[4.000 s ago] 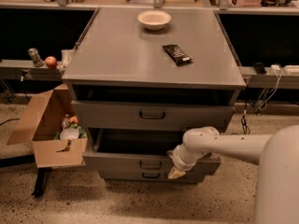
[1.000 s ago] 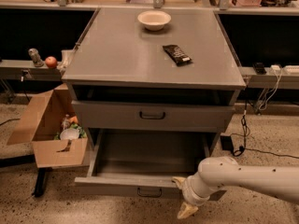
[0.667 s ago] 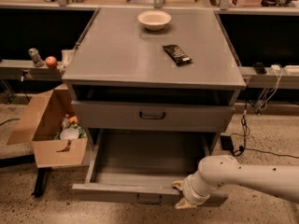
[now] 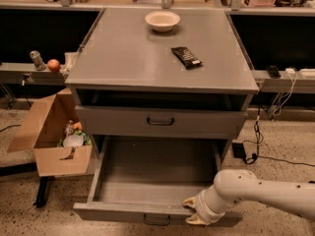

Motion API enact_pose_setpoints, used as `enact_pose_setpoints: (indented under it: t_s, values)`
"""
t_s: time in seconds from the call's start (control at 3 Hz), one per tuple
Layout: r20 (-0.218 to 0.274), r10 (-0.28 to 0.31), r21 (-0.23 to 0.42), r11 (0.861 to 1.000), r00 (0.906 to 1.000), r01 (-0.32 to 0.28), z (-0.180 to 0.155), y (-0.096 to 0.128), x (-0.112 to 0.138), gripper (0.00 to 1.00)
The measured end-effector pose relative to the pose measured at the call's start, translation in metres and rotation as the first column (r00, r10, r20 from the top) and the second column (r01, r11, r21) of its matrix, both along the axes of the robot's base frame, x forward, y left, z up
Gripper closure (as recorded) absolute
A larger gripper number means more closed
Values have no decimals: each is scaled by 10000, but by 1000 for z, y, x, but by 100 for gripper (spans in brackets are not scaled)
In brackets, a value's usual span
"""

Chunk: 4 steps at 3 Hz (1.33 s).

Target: Open middle drawer

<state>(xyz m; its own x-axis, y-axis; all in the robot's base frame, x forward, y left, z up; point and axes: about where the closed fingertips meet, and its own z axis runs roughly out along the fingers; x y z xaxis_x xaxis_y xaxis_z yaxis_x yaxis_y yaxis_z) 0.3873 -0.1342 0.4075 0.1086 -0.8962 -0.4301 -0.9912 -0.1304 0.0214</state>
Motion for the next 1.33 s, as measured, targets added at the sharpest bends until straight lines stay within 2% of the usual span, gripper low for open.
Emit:
enact_pose_setpoints:
  t_s: [0.33,0.67,1.0,1.33]
  values:
    - [0,0,0,10000,10000,0,0,0,1,82]
    - [-1,0,0,10000,10000,0,0,0,1,59]
    - [-2,1,0,10000,10000,-1,0,0,1,27]
    - [-2,1,0,10000,10000,-1,0,0,1,4]
